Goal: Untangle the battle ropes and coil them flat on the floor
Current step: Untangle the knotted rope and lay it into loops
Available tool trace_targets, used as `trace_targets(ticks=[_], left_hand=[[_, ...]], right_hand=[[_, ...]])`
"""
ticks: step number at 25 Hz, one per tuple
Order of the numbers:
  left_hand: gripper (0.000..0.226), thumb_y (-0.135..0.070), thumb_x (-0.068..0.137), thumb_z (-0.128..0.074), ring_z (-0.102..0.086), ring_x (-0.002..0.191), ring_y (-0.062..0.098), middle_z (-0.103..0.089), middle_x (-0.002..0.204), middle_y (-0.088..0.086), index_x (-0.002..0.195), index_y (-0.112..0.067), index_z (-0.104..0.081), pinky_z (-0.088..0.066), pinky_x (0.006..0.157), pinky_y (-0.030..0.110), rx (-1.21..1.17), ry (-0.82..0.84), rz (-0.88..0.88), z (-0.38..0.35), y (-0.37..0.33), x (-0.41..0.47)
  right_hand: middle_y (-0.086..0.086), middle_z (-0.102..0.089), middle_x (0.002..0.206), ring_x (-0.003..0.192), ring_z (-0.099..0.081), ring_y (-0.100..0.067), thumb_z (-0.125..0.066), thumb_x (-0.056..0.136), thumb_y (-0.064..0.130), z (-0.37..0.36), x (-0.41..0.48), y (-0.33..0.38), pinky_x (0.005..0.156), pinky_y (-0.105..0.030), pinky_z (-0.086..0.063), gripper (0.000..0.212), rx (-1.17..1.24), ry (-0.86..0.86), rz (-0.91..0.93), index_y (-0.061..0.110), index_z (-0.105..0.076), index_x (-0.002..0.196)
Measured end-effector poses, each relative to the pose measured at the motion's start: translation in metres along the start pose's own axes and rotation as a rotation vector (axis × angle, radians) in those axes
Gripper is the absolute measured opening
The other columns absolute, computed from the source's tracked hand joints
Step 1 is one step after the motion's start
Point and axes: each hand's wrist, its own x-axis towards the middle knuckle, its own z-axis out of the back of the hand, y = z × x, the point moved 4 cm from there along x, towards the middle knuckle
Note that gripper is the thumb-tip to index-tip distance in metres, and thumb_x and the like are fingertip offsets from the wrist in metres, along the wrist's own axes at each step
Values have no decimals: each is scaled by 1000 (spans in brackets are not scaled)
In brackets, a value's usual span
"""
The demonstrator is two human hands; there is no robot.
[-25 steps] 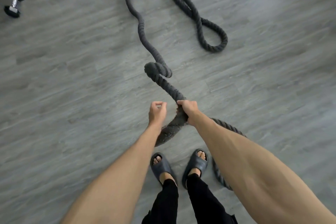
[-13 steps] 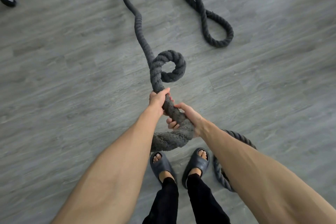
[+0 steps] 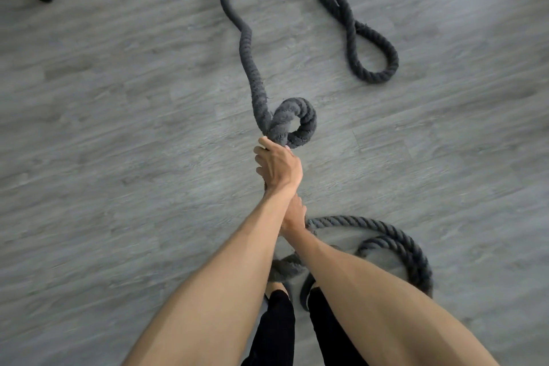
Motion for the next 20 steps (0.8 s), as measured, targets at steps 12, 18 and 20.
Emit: trace_targets(ticks=[12,18,20], left_hand=[[37,-38,100,-50,-66,87,31,-65,98,19,108,-2,-53,-54,84,40,-863,934,637,-52,45,-23],[23,-21,96,-61,-61,52,26,-63,81,18,98,-4,-46,-56,59,39,-835,509,611,-72,31,-30],[29,-20,95,-59,-65,66,30,-60,98,21,112,-5,-40,-55,67,41,-551,239,482,-63,30,-30]], right_hand=[[3,-31,40,34,-32,-14,-57,86,55,50,-53,-62,48,-27,-38,50,1343,973,-349,12,-45,63],[-22,-65,81,74,-64,-32,-73,86,46,27,-54,-91,82,-46,-53,51,1117,485,-246,-1,-63,102],[-18,-72,92,83,-69,-30,-75,83,37,15,-59,-97,81,-44,-56,47,826,237,-162,1,-62,112]])
